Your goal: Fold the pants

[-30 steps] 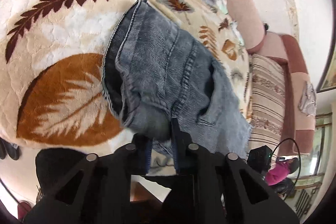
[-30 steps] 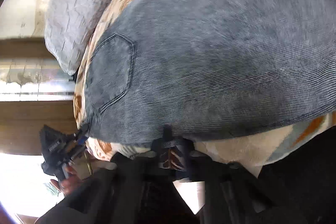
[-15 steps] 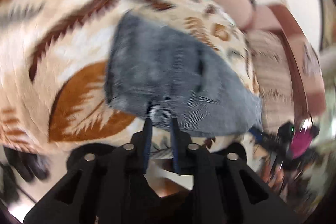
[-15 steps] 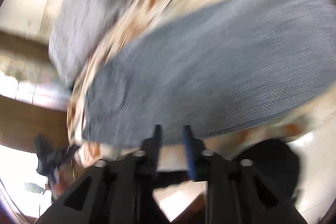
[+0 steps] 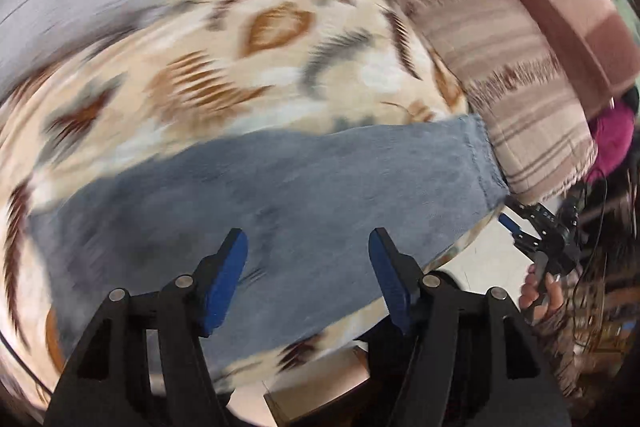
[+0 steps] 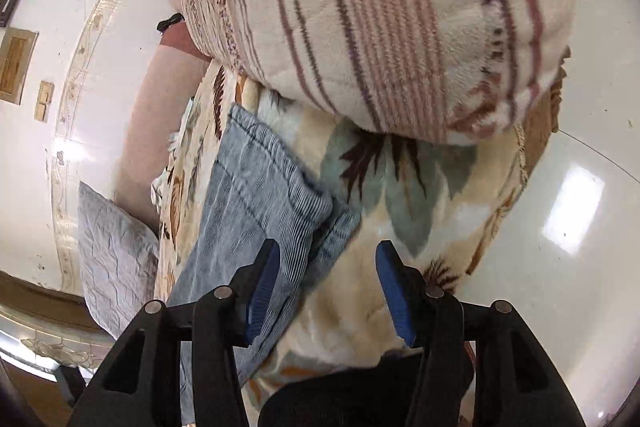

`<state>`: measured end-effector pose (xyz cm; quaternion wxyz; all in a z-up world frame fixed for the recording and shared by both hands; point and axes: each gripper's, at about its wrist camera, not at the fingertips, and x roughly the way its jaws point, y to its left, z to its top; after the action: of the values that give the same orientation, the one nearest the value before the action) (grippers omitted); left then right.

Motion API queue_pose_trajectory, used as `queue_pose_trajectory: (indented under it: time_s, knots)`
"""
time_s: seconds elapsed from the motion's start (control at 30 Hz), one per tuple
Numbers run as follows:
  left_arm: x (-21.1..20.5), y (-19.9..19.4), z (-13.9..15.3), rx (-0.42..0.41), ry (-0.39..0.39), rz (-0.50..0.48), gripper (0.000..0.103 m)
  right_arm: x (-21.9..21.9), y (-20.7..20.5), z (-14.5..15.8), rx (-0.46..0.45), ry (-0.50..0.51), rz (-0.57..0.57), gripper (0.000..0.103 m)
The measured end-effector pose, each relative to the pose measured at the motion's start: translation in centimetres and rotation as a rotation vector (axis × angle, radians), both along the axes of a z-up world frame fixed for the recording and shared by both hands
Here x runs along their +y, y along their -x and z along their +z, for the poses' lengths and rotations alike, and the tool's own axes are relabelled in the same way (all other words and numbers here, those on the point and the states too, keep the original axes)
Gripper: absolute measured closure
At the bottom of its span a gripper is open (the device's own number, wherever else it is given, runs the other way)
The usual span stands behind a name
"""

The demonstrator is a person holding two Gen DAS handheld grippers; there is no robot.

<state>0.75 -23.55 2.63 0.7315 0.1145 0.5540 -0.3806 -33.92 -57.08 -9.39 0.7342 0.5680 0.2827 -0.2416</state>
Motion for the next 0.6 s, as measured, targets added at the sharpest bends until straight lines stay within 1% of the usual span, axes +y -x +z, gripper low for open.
queue_pose_trajectory:
  time_s: [0.07,0.1,0.2,0.3,0.4,0.5,0.6]
  knots:
    - [-4.1,0.2,-0.1,0.009,-0.018,-0.049,0.041,0.0,-0.8,-0.9,-0.020,-0.005,0.006,0.049]
    - [-7.4,0.4,-0.4,0.014,-0.031,-0.083,0.041,-0.2,-1.0,-1.3,-0.024,-0.008,0.009,0.049]
    - [-14.8,0.9,-1.2,0.023,-0.058,-0.154,0.041,-0.1,-2.1,-2.2,-0.057,-0.019,0.042,0.048]
    - [-21.9,1.7,-2.4,0.027,-0.082,-0.222,0.041,0.4,-2.8,-1.7,-0.079,0.044,0.088,0.048]
    - [-27.6,2.1,-3.9,0.061,-0.087,-0.265,0.041,0.9,-3.6,-1.6,-0.078,0.099,0.129,0.051]
    - [-31.6,2.0,-5.6,0.094,-0.094,-0.279,0.041,1.2,-3.5,-2.0,-0.084,0.098,0.154,0.052]
    - [-34.4,1.7,-7.5,0.134,-0.122,-0.303,0.041,1.2,-3.5,-2.3,-0.093,0.098,0.168,0.052]
